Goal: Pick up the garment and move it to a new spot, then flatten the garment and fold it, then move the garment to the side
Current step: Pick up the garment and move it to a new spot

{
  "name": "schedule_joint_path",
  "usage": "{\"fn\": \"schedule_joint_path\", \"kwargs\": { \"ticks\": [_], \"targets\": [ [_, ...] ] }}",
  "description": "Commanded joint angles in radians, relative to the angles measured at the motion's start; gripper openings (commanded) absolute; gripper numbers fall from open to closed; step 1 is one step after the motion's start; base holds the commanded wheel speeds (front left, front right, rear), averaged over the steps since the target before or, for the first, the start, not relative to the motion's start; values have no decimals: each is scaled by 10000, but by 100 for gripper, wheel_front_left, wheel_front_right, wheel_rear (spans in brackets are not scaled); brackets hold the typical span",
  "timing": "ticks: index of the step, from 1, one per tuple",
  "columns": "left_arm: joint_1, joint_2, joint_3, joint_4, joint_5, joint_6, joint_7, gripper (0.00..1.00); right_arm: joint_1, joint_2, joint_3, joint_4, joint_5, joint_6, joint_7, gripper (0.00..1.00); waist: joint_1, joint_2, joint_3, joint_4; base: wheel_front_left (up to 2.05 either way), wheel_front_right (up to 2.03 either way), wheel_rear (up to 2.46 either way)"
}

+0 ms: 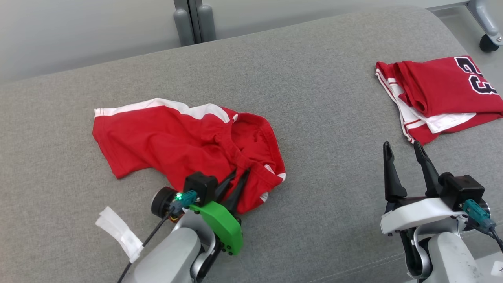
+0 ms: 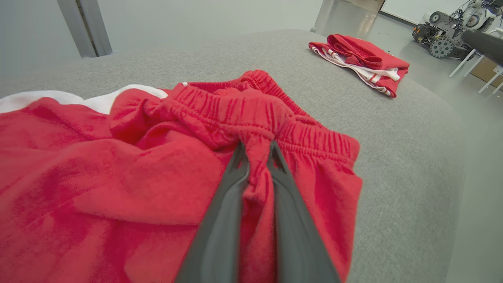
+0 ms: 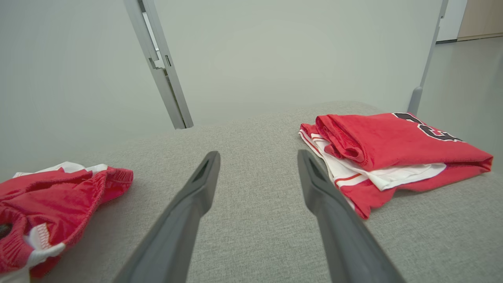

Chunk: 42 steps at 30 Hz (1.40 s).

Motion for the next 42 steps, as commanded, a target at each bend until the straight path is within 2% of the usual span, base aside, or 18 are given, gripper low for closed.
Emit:
{"fn": "schedule_joint_path", "kwargs": {
  "ticks": [1,2,3,9,21,26,34,42],
  "targets": [
    [129,-201,-43,147,92,3,-88,16,-17,-22,57,68,60,-16,-44,100,1,0,-65,43,0,0,0],
    [126,-271,14,223,121,67,-126,54,-14,-22,83,98,61,-16,-44,100,1,0,-87,59,0,0,0],
    [130,-352,84,298,143,108,-131,100,-16,-22,122,131,71,-16,-44,100,1,0,-115,77,0,0,0],
    [170,-551,668,-118,500,134,-188,100,118,-22,107,195,-49,-16,-45,100,1,0,-384,295,0,0,0],
    [1703,281,2748,-1603,1208,593,-186,100,141,-22,67,287,-719,-16,-46,100,1,0,-1145,793,0,0,0],
    [2812,390,3704,-2117,1284,804,-186,100,248,-22,99,317,-799,-16,-44,100,1,0,-1290,958,0,0,0],
    [4659,26,5337,-3272,1886,1114,-175,100,685,-19,337,359,-434,-16,-43,100,1,0,-1462,1220,0,0,0],
    [5518,-434,6252,-3639,2585,973,-175,100,1070,-25,556,286,-54,-16,-43,100,1,0,-1523,1355,0,0,0]
  ]
}}
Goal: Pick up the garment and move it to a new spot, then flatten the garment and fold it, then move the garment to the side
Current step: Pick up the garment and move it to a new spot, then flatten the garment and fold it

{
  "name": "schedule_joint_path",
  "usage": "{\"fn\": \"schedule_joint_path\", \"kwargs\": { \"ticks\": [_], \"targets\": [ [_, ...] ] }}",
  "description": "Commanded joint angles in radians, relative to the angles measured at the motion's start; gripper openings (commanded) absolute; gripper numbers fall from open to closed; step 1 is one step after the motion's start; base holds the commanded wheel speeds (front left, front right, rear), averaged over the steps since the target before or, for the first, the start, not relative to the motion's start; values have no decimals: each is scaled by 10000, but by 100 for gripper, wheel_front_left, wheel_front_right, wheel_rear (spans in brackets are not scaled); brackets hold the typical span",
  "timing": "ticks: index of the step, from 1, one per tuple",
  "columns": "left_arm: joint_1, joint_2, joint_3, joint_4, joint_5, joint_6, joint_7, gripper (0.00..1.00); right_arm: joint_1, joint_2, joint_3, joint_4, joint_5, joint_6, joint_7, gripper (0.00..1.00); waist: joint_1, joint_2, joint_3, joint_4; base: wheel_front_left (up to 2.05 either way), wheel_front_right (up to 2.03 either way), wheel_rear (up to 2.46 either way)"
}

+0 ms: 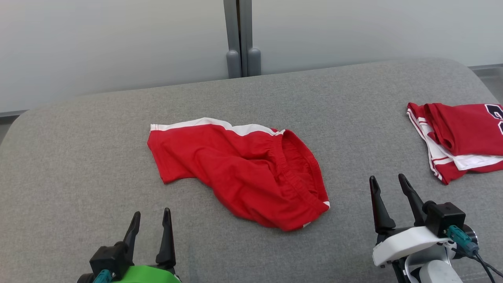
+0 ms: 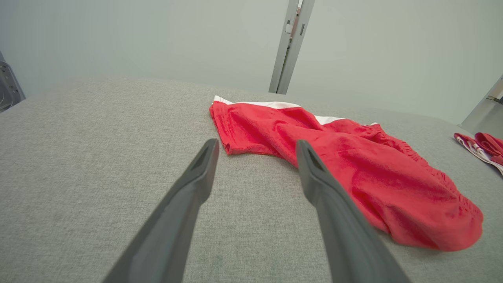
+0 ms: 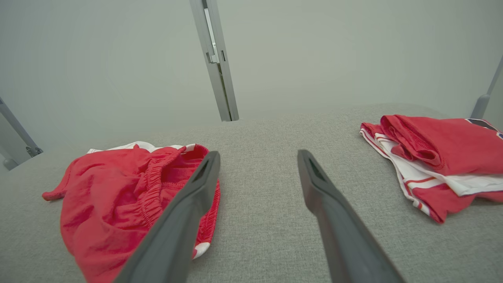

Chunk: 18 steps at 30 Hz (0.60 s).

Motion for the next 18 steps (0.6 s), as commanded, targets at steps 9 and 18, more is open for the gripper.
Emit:
{"fn": "schedule_joint_path", "kwargs": {
  "ticks": [9,18],
  "targets": [
    [244,-286,501,200,462,-438,0,100,-18,-27,6,98,-45,-16,-39,100,0,-1,-2,55,0,0,0],
    [269,-456,734,297,724,-623,1,100,-31,-27,-28,146,-94,-17,-39,100,0,-1,40,62,0,0,0]
  ]
}}
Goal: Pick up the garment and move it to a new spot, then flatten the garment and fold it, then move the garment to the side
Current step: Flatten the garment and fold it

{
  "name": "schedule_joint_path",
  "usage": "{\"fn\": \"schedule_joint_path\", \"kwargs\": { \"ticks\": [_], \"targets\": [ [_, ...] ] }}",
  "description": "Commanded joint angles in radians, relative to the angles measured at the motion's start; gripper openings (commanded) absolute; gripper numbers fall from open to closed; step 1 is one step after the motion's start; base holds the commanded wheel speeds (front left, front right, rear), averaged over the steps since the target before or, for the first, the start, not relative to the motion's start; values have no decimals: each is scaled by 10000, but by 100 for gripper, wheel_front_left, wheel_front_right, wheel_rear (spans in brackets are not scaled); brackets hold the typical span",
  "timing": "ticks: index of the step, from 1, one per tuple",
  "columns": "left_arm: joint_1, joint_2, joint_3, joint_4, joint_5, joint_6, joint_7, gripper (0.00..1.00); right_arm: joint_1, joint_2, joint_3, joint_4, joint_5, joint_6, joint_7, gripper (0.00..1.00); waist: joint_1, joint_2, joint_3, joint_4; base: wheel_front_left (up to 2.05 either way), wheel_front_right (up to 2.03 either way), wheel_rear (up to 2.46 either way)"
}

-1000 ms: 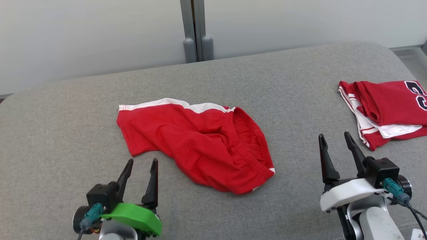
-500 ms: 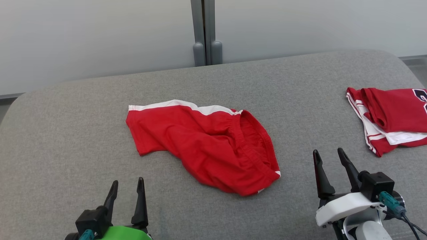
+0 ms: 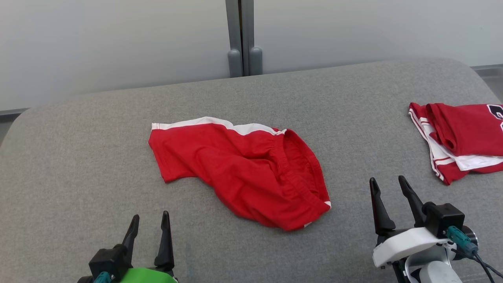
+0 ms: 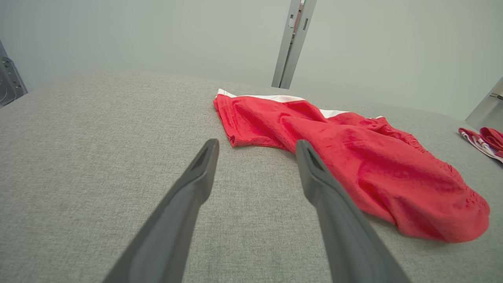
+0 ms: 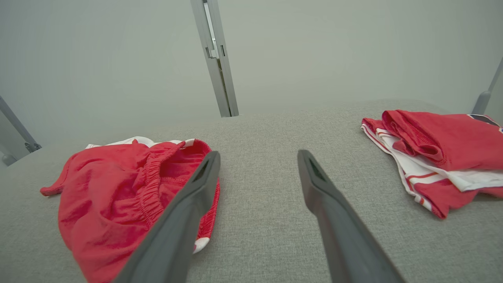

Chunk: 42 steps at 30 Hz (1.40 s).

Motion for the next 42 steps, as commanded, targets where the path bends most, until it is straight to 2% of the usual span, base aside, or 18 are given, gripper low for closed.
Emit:
{"fn": "schedule_joint_path", "kwargs": {
  "ticks": [1,8,13,22,27,33,34,36,37,42],
  "targets": [
    [141,-37,73,18,141,-49,-1,100,-48,-25,-49,30,-71,-17,-39,100,0,-1,22,16,0,0,0],
    [-143,-84,242,-92,284,-105,-1,100,-309,-22,16,109,-129,-17,-38,100,0,-1,306,230,0,0,0],
    [-374,-115,386,-418,471,-125,-1,100,-1179,-28,90,406,-185,-17,276,100,0,-1,641,559,0,0,0],
    [-877,-158,27,-768,508,-170,-1,100,-3606,-28,520,1748,263,-17,2395,100,0,-1,1662,1790,0,0,0],
    [-1089,-160,-369,-735,142,27,-1,100,-4599,-48,602,3018,580,-17,3547,100,0,-1,2067,2497,0,0,0],
    [-1166,-162,-522,-683,-22,201,-1,100,-5276,-139,855,4148,1202,-17,4411,100,0,-1,2110,2914,0,0,0],
    [-1169,-162,-535,-673,-28,205,-1,100,-5351,-154,915,4263,1293,-17,4465,51,0,-1,2095,2934,0,0,0],
    [-1171,-163,-539,-665,-35,252,-1,100,-5546,-212,1035,4366,1446,-17,4258,4,0,-1,2060,2944,0,0,0],
    [-1168,-163,-527,-670,-12,253,-1,100,-5628,-233,1146,4396,1470,-17,4083,0,0,-1,2033,2925,0,0,0],
    [-1125,-162,-461,-677,145,236,-1,100,-5936,-275,1927,4171,1769,-17,3064,0,0,-1,1861,2636,0,0,0]
  ]
}}
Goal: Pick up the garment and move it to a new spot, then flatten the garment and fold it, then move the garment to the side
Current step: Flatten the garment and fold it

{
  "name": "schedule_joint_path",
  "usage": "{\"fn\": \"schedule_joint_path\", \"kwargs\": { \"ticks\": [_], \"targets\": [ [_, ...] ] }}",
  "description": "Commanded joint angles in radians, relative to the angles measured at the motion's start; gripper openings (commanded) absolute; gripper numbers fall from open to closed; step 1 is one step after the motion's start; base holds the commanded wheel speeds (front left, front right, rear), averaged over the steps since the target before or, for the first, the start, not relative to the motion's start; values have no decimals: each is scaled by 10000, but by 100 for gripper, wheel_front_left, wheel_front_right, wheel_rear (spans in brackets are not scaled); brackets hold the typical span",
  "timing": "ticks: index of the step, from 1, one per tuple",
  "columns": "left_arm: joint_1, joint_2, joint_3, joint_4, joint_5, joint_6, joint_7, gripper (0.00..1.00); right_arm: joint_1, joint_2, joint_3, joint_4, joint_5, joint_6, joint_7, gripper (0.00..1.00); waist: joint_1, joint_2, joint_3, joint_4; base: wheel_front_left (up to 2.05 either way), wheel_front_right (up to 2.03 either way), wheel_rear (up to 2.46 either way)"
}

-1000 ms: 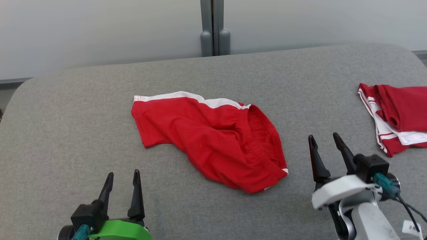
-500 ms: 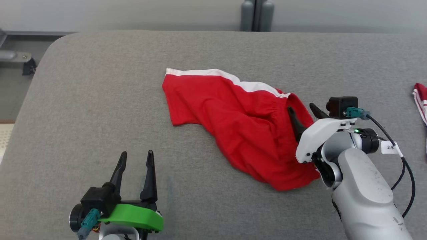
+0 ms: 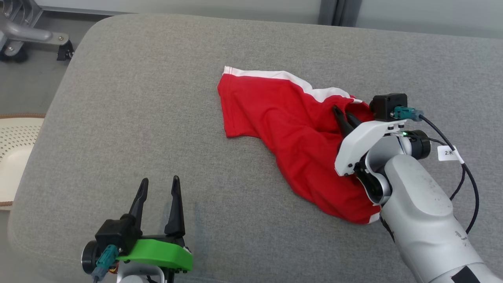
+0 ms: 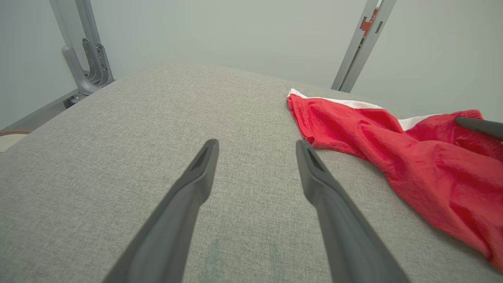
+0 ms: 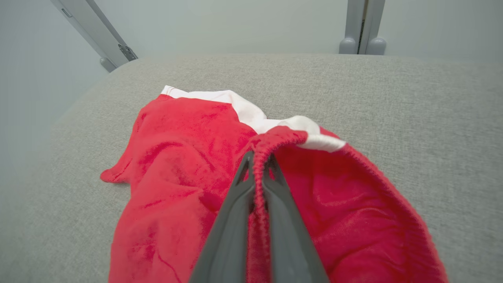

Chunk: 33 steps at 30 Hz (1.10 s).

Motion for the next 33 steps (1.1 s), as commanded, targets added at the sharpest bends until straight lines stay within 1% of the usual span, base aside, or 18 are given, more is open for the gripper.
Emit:
{"fn": "schedule_joint_path", "kwargs": {
  "ticks": [1,4,8,11,13,16,18,20,23,30,33],
  "targets": [
    [-114,9,30,0,115,-14,-3,100,-142,-61,301,-188,231,-17,-243,0,0,0,-178,-263,0,0,0],
    [-58,10,75,40,195,-64,-1,100,-13,-251,1077,-619,805,-15,-450,0,0,0,-330,-531,0,0,0],
    [20,13,159,81,359,-121,-1,100,512,-884,2440,-1758,1932,-17,-257,0,0,0,-554,-926,0,0,0],
    [121,13,259,106,476,-152,-1,100,1127,-1670,3483,-3164,3020,-15,-31,0,0,0,-696,-1263,0,0,0],
    [185,14,318,124,533,-188,-1,100,1625,-2278,3950,-4083,3672,-15,57,0,0,0,-772,-1492,0,0,0],
    [253,14,380,124,611,-216,-3,100,2410,-3126,4349,-5093,4290,-17,143,0,0,0,-869,-1813,0,0,0],
    [279,14,436,103,670,-239,-3,100,2968,-3576,4417,-5532,4491,-15,149,0,0,0,-905,-2025,0,0,0],
    [298,14,493,88,717,-272,-1,100,3519,-3879,4361,-5787,4672,-15,115,0,0,0,-906,-2221,0,0,0],
    [302,14,564,76,767,-313,-1,100,4156,-4208,3902,-5730,4650,-15,-64,0,0,0,-875,-2488,0,0,0],
    [211,15,585,135,852,-411,-1,100,4716,-4183,2747,-4811,3849,-15,-443,0,0,0,-850,-2678,0,0,0],
    [192,15,546,172,870,-432,-3,100,4830,-4015,2386,-4377,3695,-15,-525,0,0,0,-860,-2646,0,0,0]
  ]
}}
